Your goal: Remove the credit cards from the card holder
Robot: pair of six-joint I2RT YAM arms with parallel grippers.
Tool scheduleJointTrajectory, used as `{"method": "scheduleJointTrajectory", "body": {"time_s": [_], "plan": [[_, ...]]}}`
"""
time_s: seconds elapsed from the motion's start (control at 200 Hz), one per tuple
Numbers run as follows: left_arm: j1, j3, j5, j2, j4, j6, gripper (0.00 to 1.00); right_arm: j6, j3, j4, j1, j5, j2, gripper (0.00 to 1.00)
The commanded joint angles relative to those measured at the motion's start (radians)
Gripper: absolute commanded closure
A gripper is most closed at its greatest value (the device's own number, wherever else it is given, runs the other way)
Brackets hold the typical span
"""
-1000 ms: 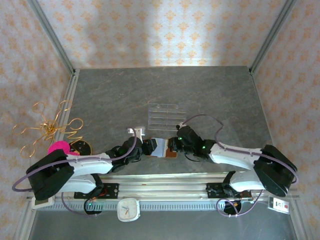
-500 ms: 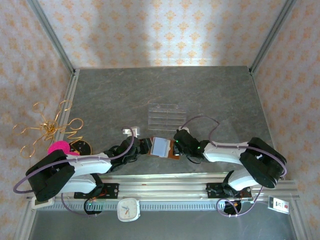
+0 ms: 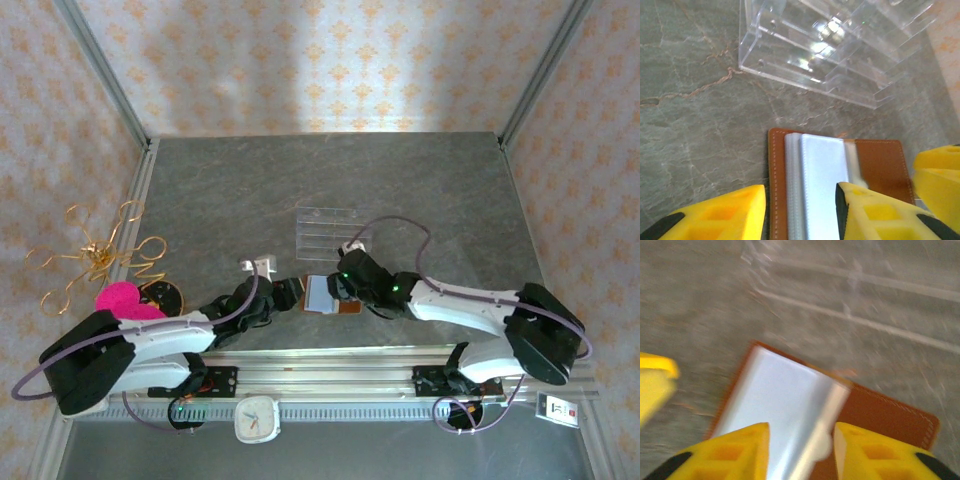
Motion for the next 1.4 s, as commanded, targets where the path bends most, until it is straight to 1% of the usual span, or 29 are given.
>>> {"method": "scheduleJointTrajectory", "body": {"time_s": [0.0, 0.08, 0.175, 0.26, 0.28, 0.29, 0.305, 0.506, 0.551, 0.586, 0.641, 0.751, 0.956, 1.086, 1.231, 1.397], "plan": [[0.001, -0.019, -0.053, -0.063, -0.026, -0.019, 0.53, 0.078, 0.087, -0.101, 0.048, 0.117, -0.031, 0.56], [0.001, -0.034, -0.097, -0.112, -0.042, -0.031, 0.48, 0.124, 0.136, -0.134, 0.081, 0.17, -0.011, 0.52], [0.001, -0.051, -0.135, -0.167, -0.051, -0.04, 0.44, 0.171, 0.166, -0.137, 0.095, 0.168, 0.044, 0.49], [0.001, -0.06, -0.153, -0.208, -0.061, -0.04, 0.37, 0.221, 0.175, -0.141, 0.096, 0.184, 0.114, 0.45], [0.001, -0.062, -0.155, -0.216, -0.066, -0.041, 0.36, 0.23, 0.176, -0.143, 0.097, 0.188, 0.13, 0.42], [0.001, -0.062, -0.157, -0.219, -0.068, -0.041, 0.36, 0.233, 0.175, -0.142, 0.097, 0.189, 0.136, 0.38], [0.0, -0.064, -0.16, -0.225, -0.07, -0.042, 0.36, 0.237, 0.175, -0.14, 0.096, 0.189, 0.147, 0.36], [0.001, -0.078, -0.165, -0.265, -0.08, -0.041, 0.24, 0.246, 0.184, -0.106, 0.097, 0.19, 0.271, 0.33], [0.001, -0.078, -0.159, -0.267, -0.076, -0.038, 0.23, 0.235, 0.184, -0.09, 0.098, 0.181, 0.285, 0.32], [0.002, -0.079, -0.157, -0.266, -0.076, -0.036, 0.23, 0.228, 0.182, -0.079, 0.098, 0.175, 0.295, 0.27], [0.003, -0.082, -0.153, -0.265, -0.069, -0.036, 0.23, 0.212, 0.176, -0.053, 0.098, 0.156, 0.302, 0.24], [0.003, -0.084, -0.147, -0.261, -0.061, -0.035, 0.23, 0.204, 0.168, -0.04, 0.098, 0.143, 0.318, 0.23], [0.002, -0.085, -0.14, -0.246, -0.054, -0.031, 0.23, 0.19, 0.146, -0.025, 0.101, 0.123, 0.37, 0.23], [0.003, -0.082, -0.128, -0.228, -0.051, -0.028, 0.24, 0.189, 0.126, -0.015, 0.112, 0.117, 0.403, 0.26], [0.002, -0.081, -0.116, -0.21, -0.044, -0.022, 0.24, 0.195, 0.094, -0.001, 0.119, 0.109, 0.416, 0.35], [0.003, -0.078, -0.085, -0.175, -0.028, -0.007, 0.26, 0.201, 0.057, 0.018, 0.12, 0.103, 0.402, 0.54]]}}
